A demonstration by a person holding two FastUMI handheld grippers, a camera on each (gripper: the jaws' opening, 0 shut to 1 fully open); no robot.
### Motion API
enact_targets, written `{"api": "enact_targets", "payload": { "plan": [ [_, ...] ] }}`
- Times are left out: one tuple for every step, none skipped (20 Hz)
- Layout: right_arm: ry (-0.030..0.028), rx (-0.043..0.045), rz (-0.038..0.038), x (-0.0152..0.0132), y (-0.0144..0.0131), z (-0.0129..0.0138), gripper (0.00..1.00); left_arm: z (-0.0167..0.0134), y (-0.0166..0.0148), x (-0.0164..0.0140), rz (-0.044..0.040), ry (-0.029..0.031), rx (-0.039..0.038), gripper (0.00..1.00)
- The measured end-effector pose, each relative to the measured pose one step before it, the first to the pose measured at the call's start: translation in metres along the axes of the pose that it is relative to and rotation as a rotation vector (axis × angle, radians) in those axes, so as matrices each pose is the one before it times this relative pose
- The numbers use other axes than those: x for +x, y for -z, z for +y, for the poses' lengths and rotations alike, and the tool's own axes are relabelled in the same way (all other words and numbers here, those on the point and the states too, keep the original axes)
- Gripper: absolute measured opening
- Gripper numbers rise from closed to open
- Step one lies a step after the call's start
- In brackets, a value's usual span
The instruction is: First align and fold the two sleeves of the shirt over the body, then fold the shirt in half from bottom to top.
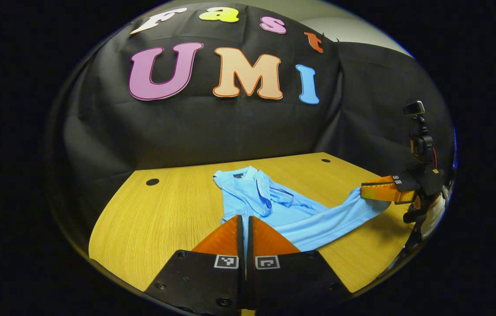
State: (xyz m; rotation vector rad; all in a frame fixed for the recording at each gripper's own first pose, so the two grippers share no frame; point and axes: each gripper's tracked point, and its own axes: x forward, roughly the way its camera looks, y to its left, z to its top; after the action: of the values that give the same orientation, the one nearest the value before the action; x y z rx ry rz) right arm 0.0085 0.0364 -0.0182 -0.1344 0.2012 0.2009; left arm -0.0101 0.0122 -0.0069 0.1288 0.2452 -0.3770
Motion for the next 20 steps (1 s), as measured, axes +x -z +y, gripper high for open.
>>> {"api": "enact_targets", "payload": {
  "plan": [
    [0.00468, 0.00858, -0.0043, 0.00823, -0.00734, -0.00343, 0.02, 0.00442, -0.00797, 0.00631, -0.00958, -0.00306, -0.00225, 0.0],
    [0.00477, 0.00611, -0.00363, 0.00845, -0.00762, -0.00389, 0.02, 0.0054, -0.00646, 0.0081, -0.00952, -0.00501, -0.00667, 0.0],
    [0.00493, 0.00198, -0.00097, 0.00818, -0.00578, -0.00342, 0.02, 0.00457, -0.00653, 0.00882, -0.00887, -0.00337, -0.00458, 0.0],
    [0.00564, -0.00181, -0.00408, 0.00883, -0.00569, -0.00384, 0.03, 0.00537, -0.00439, 0.00751, -0.00942, -0.01152, -0.00407, 0.0],
    [0.01032, -0.00332, 0.00275, 0.00952, -0.00383, -0.0044, 0.02, 0.00574, -0.00554, 0.00892, -0.00974, -0.00871, -0.00238, 0.0],
    [0.00312, -0.00396, 0.00169, 0.00898, -0.00463, -0.00309, 0.02, 0.00567, -0.00461, 0.00815, -0.00904, -0.00873, -0.00598, 0.0],
    [0.00833, -0.00505, 0.0046, 0.00992, -0.00365, -0.003, 0.02, 0.00431, -0.00398, 0.0093, -0.00719, -0.00433, -0.0065, 0.0],
    [0.0059, -0.00363, 0.00199, 0.01058, -0.00401, -0.00285, 0.02, 0.00341, -0.00176, 0.00798, -0.0062, -0.00602, -0.00585, 0.0],
    [0.00695, -0.002, 0.00359, 0.00965, -0.00371, -0.00214, 0.03, 0.00365, -0.0034, 0.00834, -0.00373, -0.00311, -0.00299, 0.0],
    [0.00635, -0.00237, 0.00088, 0.00986, -0.00456, -0.00337, 0.02, 0.00515, -0.00326, 0.01021, -0.00564, -0.01064, -0.00121, 0.01],
    [0.01097, -0.00141, -0.00161, 0.00924, -0.00456, -0.00436, 0.02, 0.00737, -0.0036, 0.00859, -0.01215, -0.02454, 0.00859, 0.01],
    [0.01289, 0.01038, -0.00406, 0.01013, -0.00453, -0.00363, 0.02, 0.00948, -0.01273, 0.01359, -0.00685, -0.03408, 0.01172, 0.0],
    [0.01093, 0.02137, -0.00353, 0.01058, -0.00581, -0.00239, 0.02, 0.00656, 0.00039, 0.01081, 0.00209, -0.0223, 0.01082, 0.0],
    [0.01071, 0.01815, -0.00371, 0.00988, -0.00507, -0.00136, 0.03, 0.00261, 0.00236, 0.00993, 0.00144, -0.01408, -0.00394, 0.0],
    [0.01325, 0.00636, -0.0019, 0.01324, -0.00745, -0.00418, 0.02, 0.0031, 0.00106, 0.00973, 0.00038, -0.01537, -0.01078, 0.0],
    [0.01275, 0.00191, 0.00141, 0.01278, -0.00152, -0.00241, 0.02, 0.00373, 0.0014, 0.01117, -0.00082, -0.01469, -0.01714, 0.0],
    [0.00986, 0.00267, 0.00146, 0.01249, -0.00035, -0.00106, 0.02, 0.00408, 0.00186, 0.00997, -0.00118, -0.01605, -0.01252, 0.0],
    [0.01007, -0.00033, 0.00041, 0.01043, -0.00041, -0.00152, 0.02, 0.0042, 0.00096, 0.01026, -0.00247, -0.01653, -0.00732, 0.0],
    [0.00719, 0.00199, 0.00601, 0.01121, 0.00173, -0.00098, 0.02, 0.00272, 0.00165, 0.0106, 0.00198, -0.00917, -0.00447, 0.0],
    [0.00966, -0.00218, 0.0075, 0.01196, 0.00152, -0.0013, 0.02, 0.0024, 0.00009, 0.00907, 0.00466, -0.01122, -0.00249, 0.0]
  ]
}}
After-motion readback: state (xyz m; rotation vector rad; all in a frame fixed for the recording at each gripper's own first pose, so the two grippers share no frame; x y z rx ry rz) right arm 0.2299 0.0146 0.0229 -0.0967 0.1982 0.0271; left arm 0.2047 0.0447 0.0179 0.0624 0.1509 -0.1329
